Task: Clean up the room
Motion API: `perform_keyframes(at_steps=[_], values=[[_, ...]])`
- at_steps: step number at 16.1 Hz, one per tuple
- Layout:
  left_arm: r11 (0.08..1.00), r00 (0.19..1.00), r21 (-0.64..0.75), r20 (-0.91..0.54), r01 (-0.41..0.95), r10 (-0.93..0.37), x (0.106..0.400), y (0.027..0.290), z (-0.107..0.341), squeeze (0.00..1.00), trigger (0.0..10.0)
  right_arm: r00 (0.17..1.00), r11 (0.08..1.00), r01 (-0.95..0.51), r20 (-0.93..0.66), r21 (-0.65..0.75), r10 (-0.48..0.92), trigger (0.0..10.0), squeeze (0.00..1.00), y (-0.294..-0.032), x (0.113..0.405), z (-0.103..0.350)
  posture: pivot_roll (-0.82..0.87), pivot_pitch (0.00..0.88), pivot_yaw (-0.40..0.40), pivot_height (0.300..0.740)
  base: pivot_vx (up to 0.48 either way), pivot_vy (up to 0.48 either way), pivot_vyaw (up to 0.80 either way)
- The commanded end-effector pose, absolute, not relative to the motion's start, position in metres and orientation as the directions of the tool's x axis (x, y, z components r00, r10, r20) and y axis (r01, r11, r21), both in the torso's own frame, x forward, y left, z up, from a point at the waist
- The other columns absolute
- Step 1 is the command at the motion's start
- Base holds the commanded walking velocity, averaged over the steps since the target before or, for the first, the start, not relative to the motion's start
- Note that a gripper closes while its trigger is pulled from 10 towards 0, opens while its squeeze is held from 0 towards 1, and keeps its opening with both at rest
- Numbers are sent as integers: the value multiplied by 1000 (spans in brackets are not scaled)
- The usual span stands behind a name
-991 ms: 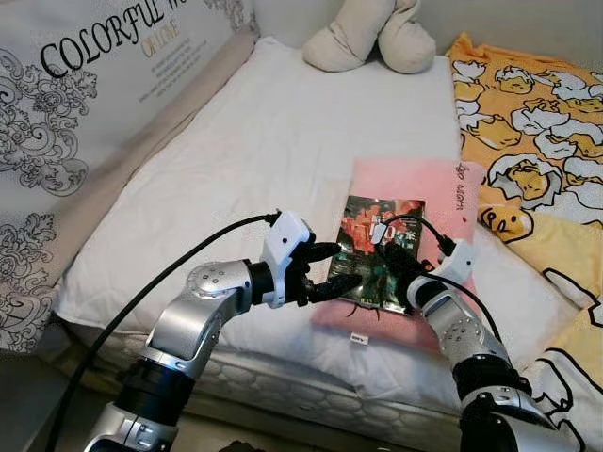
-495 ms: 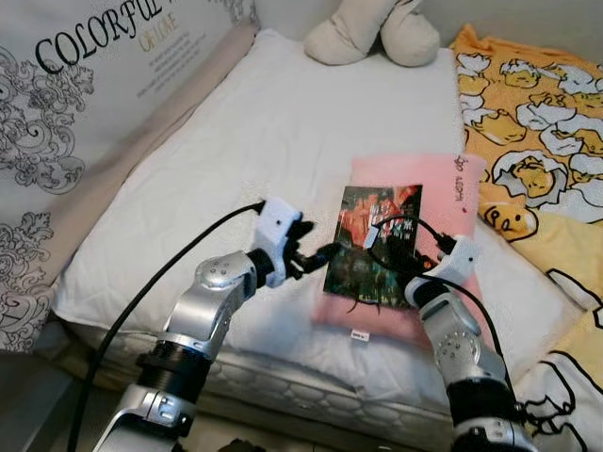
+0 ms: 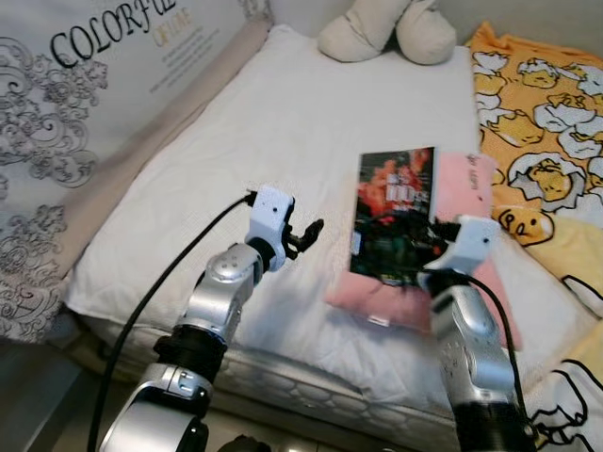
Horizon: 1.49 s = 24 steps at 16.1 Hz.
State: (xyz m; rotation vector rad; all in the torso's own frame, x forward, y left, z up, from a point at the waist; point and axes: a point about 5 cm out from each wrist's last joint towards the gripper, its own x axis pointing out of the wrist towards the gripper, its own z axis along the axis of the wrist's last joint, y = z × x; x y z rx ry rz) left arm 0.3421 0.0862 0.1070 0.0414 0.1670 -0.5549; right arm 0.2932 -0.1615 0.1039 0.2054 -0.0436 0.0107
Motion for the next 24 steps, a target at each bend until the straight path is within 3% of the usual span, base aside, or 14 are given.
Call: perform_keyframes(at_steps=[1, 3, 4, 6, 8, 11, 12, 14, 17, 18, 24], values=[[869, 859, -12, -144, 495, -492, 347, 88, 112, 0, 10000, 985, 992, 26, 166, 120, -46, 0, 0, -165, 290, 125, 8, 0, 54, 740, 0, 0, 0], [886, 874, -36, -152, 463, -463, 345, 92, 106, 0, 10000, 982, 996, 61, 177, 59, -70, 0, 0, -164, 279, 122, 4, 0, 57, 740, 0, 0, 0], [883, 868, -31, -165, 469, -468, 343, 93, 101, 0, 10000, 989, 995, 30, 139, 97, -43, 0, 0, -157, 274, 113, 2, 0, 57, 740, 0, 0, 0], [865, 854, -1, -159, 502, -496, 341, 87, 101, 0, 10000, 993, 860, 94, -108, 501, -46, 0, 0, -153, 271, 73, 4, 0, 56, 740, 0, 0, 0], [856, 846, 6, -155, 517, -510, 342, 84, 102, 0, 10000, 981, 781, 147, -192, 607, -36, 0, 0, -157, 272, 56, 5, 0, 62, 740, 0, 0, 0], [854, 845, 15, -154, 521, -513, 344, 85, 104, 0, 10000, 960, 759, 224, -272, 611, -65, 0, 0, -175, 278, 41, 9, 0, 71, 740, 0, 0, 0], [854, 846, 20, -152, 520, -512, 345, 86, 104, 0, 10000, 955, 741, 250, -286, 623, -81, 0, 1000, -182, 284, 40, 10, 0, 73, 740, 0, 0, 0], [849, 844, 38, -144, 526, -516, 346, 86, 106, 0, 10000, 959, 706, 245, -271, 664, -79, 0, 1000, -185, 293, 47, 15, 0, 70, 740, 0, 0, 0], [848, 844, 42, -141, 528, -518, 346, 86, 107, 0, 10000, 967, 736, 212, -245, 643, -65, 0, 1000, -183, 296, 53, 16, 0, 66, 740, 0, 0, 0], [847, 842, 40, -141, 530, -520, 346, 85, 106, 0, 10000, 959, 780, 231, -270, 581, -84, 10000, 1000, -185, 295, 48, 16, 0, 66, 740, 0, 0, 0], [841, 836, 33, -145, 539, -530, 345, 82, 105, 0, 10000, 952, 925, 228, -269, 305, -146, 10000, 1000, -186, 291, 45, 7, 0, 74, 740, 0, 0, 0]])
